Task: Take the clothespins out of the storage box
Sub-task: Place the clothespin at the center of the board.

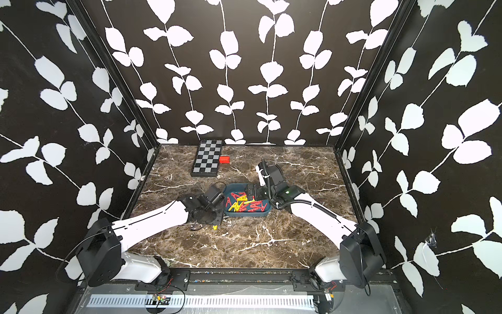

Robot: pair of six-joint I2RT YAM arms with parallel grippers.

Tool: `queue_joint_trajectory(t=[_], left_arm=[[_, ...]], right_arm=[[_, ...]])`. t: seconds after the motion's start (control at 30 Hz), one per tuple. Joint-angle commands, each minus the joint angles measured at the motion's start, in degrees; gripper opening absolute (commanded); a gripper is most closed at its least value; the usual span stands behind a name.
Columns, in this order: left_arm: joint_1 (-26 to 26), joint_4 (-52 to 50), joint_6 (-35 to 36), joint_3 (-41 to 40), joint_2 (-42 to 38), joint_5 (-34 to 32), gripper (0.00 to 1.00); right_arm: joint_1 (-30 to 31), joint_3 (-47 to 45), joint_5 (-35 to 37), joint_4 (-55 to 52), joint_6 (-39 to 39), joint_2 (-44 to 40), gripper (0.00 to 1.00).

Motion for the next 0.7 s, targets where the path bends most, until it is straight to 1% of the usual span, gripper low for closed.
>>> queue_joint_trajectory(t=[0.0, 0.07, 0.2, 0.37, 0.57, 0.6, 0.67], left_arm=[[-0.6, 3.2, -1.2, -2.9, -0.5, 0.6, 0.0], [-1.3, 3.8, -0.9, -3.5, 0.5, 0.2, 0.0], [-1.9, 6.4, -1.1, -5.1, 2.1, 1.9, 0.0], [-2.8, 7.8, -1.3, -6.4, 4.4, 2.3, 0.0], [-2.8, 9.3, -0.7, -7.2, 7.1, 3.0, 0.0], [-2.8, 9.3, -0.7, -7.1, 7.2, 3.2, 0.01], [-2.8, 9.0, -0.8, -6.7, 6.8, 3.3, 0.09]], right_arm=[[0.8, 0.4, 1.5, 0.0, 1.7, 0.7, 0.99], [1.1, 0.0, 2.0, -0.5, 2.0, 0.5, 0.99], [1.4, -1.0, 3.0, -0.8, 2.9, 0.0, 0.99], [1.8, -2.0, 3.5, -1.4, 3.3, -0.8, 0.99], [2.0, -2.0, 4.1, -2.2, 3.4, -0.6, 0.99], [2.0, -2.0, 4.1, -2.4, 3.4, -0.6, 0.99], [2.0, -1.7, 4.2, -2.6, 3.2, -0.4, 0.99]])
